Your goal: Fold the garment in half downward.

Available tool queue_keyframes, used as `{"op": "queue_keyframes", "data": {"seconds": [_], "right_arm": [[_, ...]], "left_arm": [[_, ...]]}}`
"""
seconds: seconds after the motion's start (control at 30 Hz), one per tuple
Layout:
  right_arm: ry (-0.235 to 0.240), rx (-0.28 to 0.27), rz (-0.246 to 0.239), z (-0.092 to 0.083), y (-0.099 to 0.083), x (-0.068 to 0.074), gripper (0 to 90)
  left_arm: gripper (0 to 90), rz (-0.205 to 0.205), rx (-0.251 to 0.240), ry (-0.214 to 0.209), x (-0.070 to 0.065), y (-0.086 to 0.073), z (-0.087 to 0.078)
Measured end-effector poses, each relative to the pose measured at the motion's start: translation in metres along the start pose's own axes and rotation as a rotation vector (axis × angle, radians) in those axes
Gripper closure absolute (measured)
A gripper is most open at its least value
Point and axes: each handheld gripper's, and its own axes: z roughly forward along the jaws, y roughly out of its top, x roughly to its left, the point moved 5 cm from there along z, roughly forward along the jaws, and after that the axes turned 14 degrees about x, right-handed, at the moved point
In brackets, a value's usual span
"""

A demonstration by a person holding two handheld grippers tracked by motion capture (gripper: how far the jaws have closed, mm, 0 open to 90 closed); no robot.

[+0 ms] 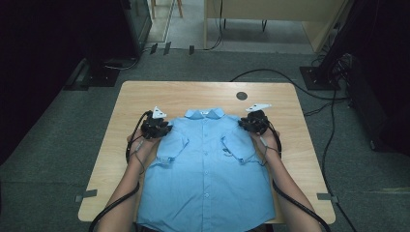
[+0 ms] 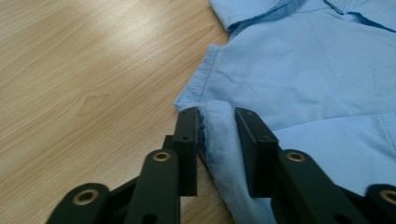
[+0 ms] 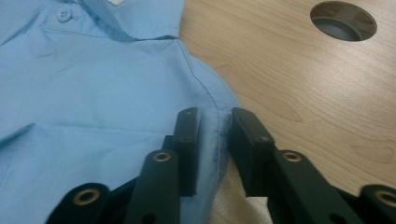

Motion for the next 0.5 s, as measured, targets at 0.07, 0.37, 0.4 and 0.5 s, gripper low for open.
{"op": "queue_keyframes", "data": {"seconds": [0.07, 0.37, 0.4, 0.5], "right_arm": [[-0.003, 0.001, -0.002, 0.0, 0.0, -0.001, 87.2], [-0.053, 0.004, -0.006, -0.012, -0.007, -0.015, 86.9], [-0.051, -0.003, -0.003, -0.013, -0.007, -0.016, 86.6], [-0.049, 0.029, -0.011, -0.011, -0.01, -0.019, 82.9]], "left_arm": [[84.7, 0.003, 0.018, 0.013, 0.001, -0.002, 0.002], [85.0, 0.023, 0.032, 0.015, -0.002, -0.003, 0.004], [84.9, 0.023, 0.032, 0.013, -0.001, -0.002, 0.004], [84.5, 0.02, 0.035, 0.012, 0.0, -0.003, 0.004]]}}
